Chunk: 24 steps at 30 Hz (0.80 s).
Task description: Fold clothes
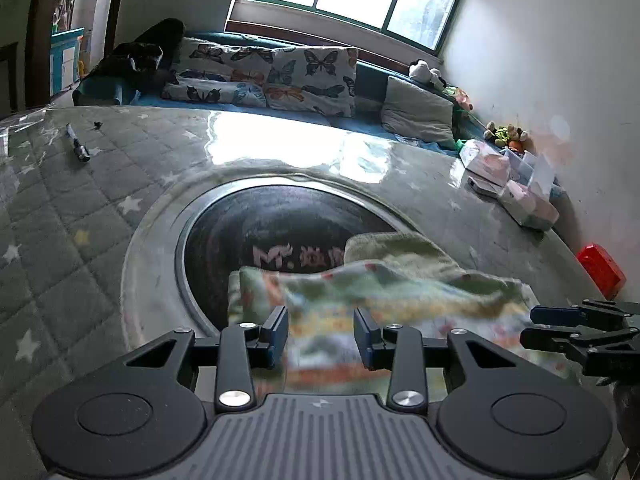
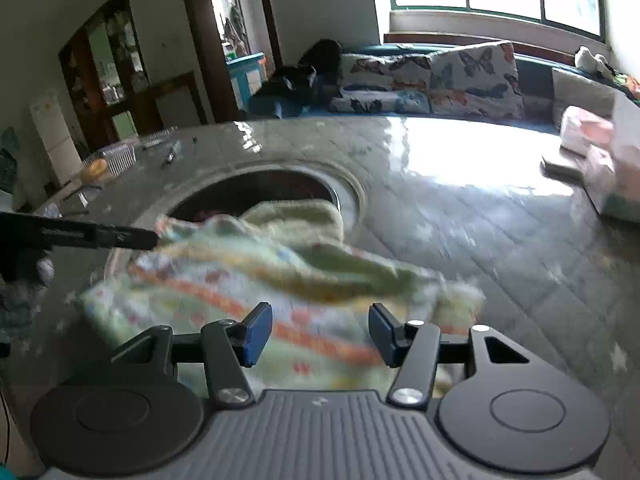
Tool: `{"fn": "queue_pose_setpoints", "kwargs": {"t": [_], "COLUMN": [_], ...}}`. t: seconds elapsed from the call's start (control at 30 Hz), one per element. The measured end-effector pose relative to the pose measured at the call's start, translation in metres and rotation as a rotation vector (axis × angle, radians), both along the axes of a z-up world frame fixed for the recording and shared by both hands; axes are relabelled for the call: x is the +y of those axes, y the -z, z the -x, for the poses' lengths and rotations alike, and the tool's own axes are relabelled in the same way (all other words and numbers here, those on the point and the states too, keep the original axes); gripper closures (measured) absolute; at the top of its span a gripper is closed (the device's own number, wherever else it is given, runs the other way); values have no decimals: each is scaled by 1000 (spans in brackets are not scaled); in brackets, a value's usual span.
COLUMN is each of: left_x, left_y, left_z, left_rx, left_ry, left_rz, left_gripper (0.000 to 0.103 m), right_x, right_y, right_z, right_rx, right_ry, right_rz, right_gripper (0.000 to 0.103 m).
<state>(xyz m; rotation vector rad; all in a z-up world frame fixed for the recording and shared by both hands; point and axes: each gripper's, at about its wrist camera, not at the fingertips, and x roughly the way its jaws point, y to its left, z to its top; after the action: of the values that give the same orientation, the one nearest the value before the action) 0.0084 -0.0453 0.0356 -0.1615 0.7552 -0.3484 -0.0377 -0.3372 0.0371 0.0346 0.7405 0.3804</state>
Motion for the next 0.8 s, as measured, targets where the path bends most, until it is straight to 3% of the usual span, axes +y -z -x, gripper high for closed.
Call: {"fn": "queue_pose_setpoints", "kwargs": {"t": [0.33,0.63,0.8], "left_x": [-6,-21,-33], "left_y": [15,1,11], "left_z": [-30,-31,-45], "left_rx": [41,6,32], "left_ry": [-12,29,31], "left_rz": [-22,-7,-30], "left_gripper": [67,71,70], "right_x": [-10,0,7], "right_y": [14,7,12], "right_z": [-35,-40,-46], "right_rx": [35,15,19], "right_ry": [71,40,49], "right_rz": [-1,10,17], "right_gripper": [48,47,44]}}
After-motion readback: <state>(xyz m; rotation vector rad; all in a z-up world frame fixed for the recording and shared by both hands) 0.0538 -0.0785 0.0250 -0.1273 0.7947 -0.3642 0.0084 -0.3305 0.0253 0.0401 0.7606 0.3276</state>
